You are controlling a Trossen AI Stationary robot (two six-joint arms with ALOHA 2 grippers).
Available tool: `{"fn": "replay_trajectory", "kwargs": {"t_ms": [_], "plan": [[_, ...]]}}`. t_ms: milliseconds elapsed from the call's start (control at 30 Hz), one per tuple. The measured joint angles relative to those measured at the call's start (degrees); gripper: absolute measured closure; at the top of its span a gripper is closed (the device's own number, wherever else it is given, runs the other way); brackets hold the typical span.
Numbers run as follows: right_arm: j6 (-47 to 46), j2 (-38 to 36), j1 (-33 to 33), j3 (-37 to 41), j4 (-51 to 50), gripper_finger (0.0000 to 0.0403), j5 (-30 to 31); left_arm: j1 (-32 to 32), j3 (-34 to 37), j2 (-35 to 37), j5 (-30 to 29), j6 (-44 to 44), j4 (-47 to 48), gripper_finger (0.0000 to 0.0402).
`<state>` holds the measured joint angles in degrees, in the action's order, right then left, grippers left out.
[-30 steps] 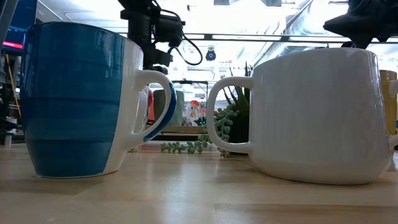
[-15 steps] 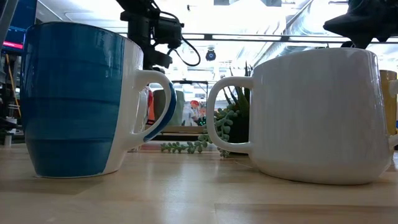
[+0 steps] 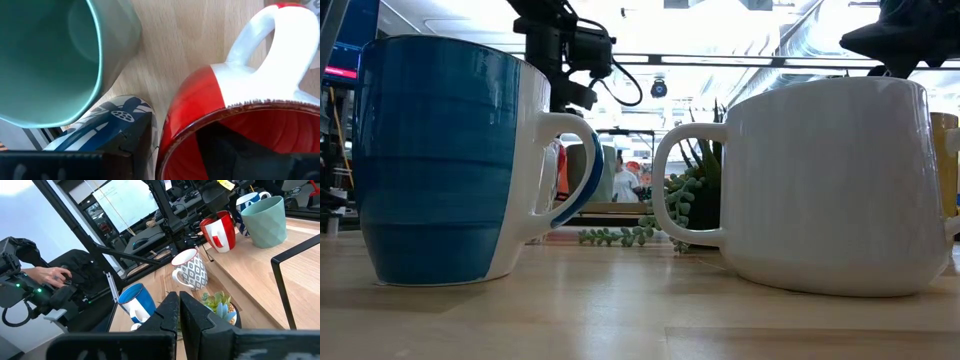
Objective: Place coffee mugs
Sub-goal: Put the red mug on the shelf
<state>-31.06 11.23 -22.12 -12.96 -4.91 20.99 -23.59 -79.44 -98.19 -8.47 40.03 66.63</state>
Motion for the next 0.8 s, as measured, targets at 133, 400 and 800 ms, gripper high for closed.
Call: {"fn": "replay_trajectory", "kwargs": {"t_ms": [133, 400, 800], "plan": [[0.0, 0.0, 0.0, 0.0, 0.0, 0.0402, 0.0, 0.1, 0.0, 0.0, 0.0, -1.0, 0.1, 0.0257], [0.0, 0.0, 0.0, 0.0, -0.2, 0.0402, 0.0, 0.1, -2.3, 0.0, -1.2, -1.1, 0.4, 0.0256], [1.5, 0.0, 0.0, 0.0, -0.5, 0.0402, 0.0, 0.5, -7.4, 0.0, -1.3, -3.4, 6.4, 0.0256]]}}
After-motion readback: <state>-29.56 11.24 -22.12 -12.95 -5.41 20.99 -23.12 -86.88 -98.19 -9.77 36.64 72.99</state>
